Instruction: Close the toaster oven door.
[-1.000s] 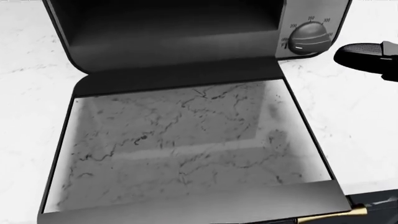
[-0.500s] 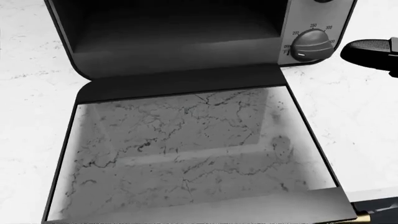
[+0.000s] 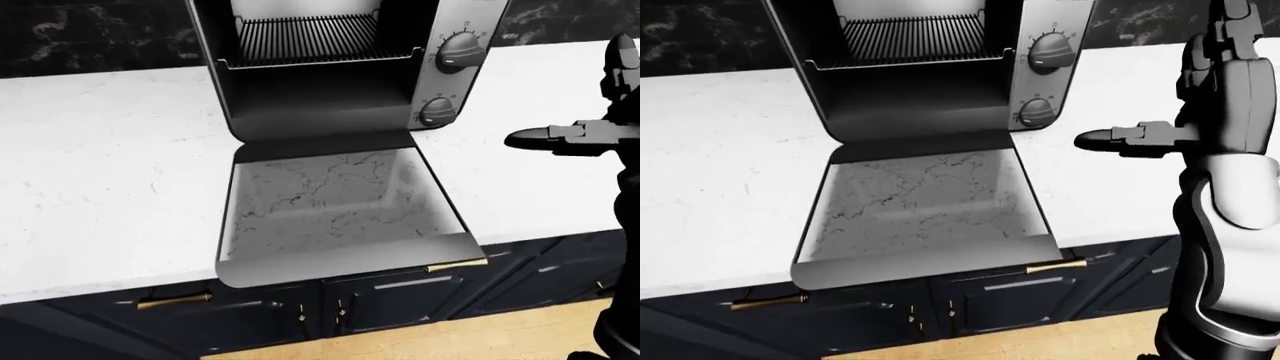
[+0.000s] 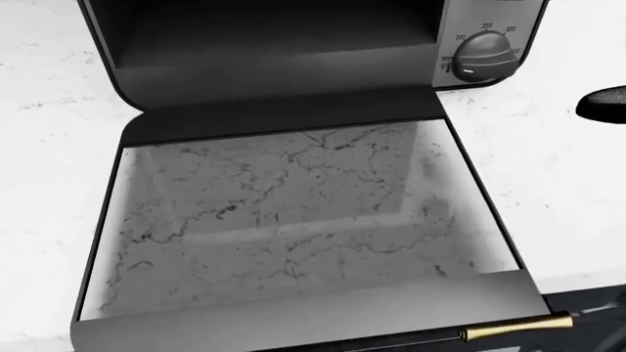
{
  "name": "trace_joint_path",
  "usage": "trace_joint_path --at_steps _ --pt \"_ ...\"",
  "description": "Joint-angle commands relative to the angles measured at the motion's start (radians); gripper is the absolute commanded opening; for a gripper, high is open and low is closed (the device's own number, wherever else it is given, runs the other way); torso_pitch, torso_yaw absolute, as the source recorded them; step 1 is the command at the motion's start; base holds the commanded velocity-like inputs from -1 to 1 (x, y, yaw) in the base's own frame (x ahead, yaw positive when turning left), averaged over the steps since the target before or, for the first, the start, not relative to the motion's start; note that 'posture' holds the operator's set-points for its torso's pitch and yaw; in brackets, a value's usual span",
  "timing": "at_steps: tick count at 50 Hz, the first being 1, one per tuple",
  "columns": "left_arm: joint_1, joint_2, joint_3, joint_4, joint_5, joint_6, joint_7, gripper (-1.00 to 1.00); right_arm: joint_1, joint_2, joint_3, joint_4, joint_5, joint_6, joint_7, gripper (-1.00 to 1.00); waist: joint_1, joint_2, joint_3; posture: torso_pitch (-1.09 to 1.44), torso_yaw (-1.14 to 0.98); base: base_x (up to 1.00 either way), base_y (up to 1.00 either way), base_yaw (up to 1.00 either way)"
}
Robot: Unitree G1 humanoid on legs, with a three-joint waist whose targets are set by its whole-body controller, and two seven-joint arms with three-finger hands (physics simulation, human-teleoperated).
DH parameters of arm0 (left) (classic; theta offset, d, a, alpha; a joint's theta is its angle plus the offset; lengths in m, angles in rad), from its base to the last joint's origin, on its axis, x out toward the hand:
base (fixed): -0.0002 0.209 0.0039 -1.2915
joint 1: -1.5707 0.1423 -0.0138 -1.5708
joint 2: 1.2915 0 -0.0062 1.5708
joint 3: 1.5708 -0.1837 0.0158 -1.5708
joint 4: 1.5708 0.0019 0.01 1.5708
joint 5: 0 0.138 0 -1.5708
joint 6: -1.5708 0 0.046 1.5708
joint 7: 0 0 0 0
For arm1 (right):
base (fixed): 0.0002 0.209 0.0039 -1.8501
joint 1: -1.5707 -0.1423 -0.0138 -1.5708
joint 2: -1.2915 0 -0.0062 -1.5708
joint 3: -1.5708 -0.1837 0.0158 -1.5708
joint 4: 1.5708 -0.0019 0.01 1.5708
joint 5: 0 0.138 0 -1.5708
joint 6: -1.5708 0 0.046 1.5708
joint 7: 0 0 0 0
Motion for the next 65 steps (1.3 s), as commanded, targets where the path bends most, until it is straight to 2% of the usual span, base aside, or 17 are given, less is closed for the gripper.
trace_joint_path --at_steps 1,17,40,65 --pt "-0.014 0.027 0.017 -0.025 0.002 -0.031 -0.001 1.00 -0.017 -0.011 -0.008 -0.020 -0.041 -0.044 0.032 1.00 0.000 0.004 -0.018 0.00 0.00 0.00 0.00 0.00" --pt "-0.017 0.031 0.020 -0.024 -0.002 -0.036 -0.002 1.00 0.048 0.034 -0.016 0.010 -0.171 -0.153 0.192 1.00 -0.001 0.007 -0.024 0.00 0.00 0.00 0.00 0.00" --pt "-0.014 0.032 0.023 -0.028 -0.013 -0.028 0.006 1.00 0.110 0.071 -0.014 0.090 -0.275 -0.311 0.247 1.00 -0.003 0.008 -0.028 0.00 0.00 0.00 0.00 0.00" --pt "-0.017 0.036 0.021 -0.025 -0.014 -0.028 0.007 1.00 0.166 0.114 -0.009 0.086 -0.317 -0.340 0.350 1.00 -0.006 0.011 -0.027 0.00 0.00 0.00 0.00 0.00"
